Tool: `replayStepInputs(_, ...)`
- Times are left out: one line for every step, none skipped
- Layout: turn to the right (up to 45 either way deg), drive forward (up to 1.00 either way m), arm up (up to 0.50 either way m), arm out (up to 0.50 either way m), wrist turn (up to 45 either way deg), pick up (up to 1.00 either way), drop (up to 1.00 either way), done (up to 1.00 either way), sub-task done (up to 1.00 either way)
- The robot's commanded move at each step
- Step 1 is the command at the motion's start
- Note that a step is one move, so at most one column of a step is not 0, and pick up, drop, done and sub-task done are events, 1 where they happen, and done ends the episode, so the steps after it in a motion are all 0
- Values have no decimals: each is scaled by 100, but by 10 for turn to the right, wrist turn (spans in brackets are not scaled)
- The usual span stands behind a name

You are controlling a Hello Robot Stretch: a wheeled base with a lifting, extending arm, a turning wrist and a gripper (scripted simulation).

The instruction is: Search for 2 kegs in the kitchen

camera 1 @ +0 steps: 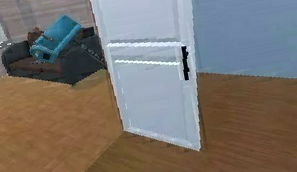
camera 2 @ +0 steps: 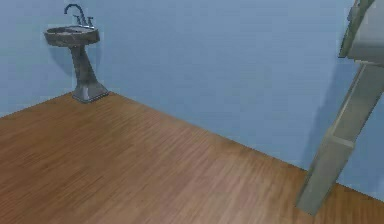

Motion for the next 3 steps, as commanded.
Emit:
replayStepInputs(-60, 0, 0, 0, 0, 0, 0, 0, 0)
replayStepInputs(0, 50, 0, 0, 0, 0, 0, 0, 0)
replayStepInputs(-360, 0, 0, 0, 0, 0, 0, 0, 0)
